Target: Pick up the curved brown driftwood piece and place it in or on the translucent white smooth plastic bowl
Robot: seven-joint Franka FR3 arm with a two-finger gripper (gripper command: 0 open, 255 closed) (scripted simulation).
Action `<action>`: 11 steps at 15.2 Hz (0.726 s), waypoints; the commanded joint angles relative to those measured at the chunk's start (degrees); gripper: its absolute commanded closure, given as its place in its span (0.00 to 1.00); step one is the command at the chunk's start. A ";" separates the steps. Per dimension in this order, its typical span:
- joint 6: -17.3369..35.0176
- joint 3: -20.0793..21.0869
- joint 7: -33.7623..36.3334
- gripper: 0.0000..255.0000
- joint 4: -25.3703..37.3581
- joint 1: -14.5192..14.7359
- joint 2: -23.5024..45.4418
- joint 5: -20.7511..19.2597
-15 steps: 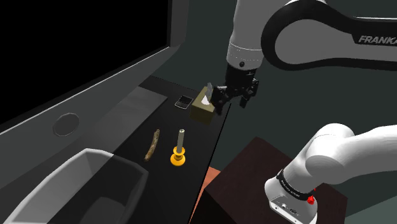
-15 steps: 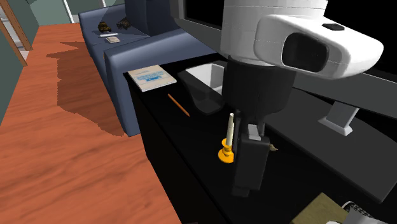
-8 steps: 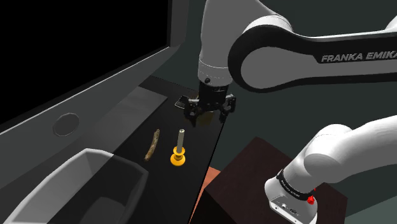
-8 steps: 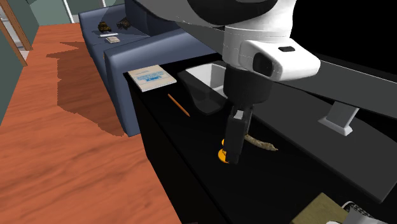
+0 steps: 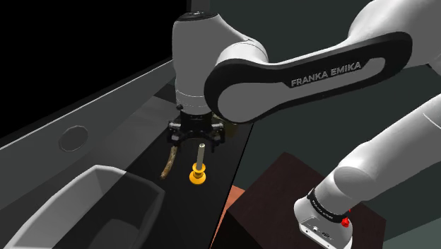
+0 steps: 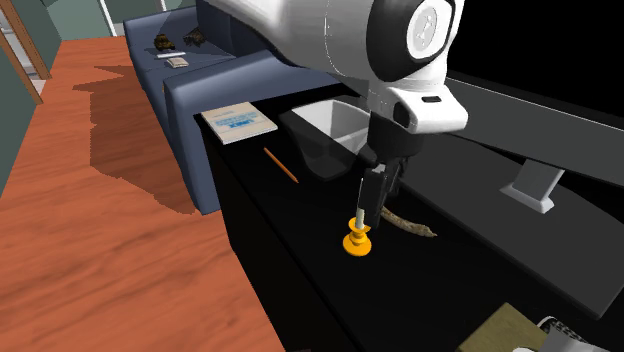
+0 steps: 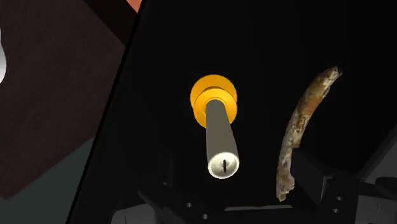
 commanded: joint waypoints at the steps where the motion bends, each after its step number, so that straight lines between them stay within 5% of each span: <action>1: 1.82 2.99 7.60 0.00 3.34 -1.26 6.98 -5.31; 6: 2.38 2.64 24.33 0.00 12.78 3.51 23.31 -19.25; 11: 5.69 1.51 25.48 0.00 10.54 4.38 25.00 -20.98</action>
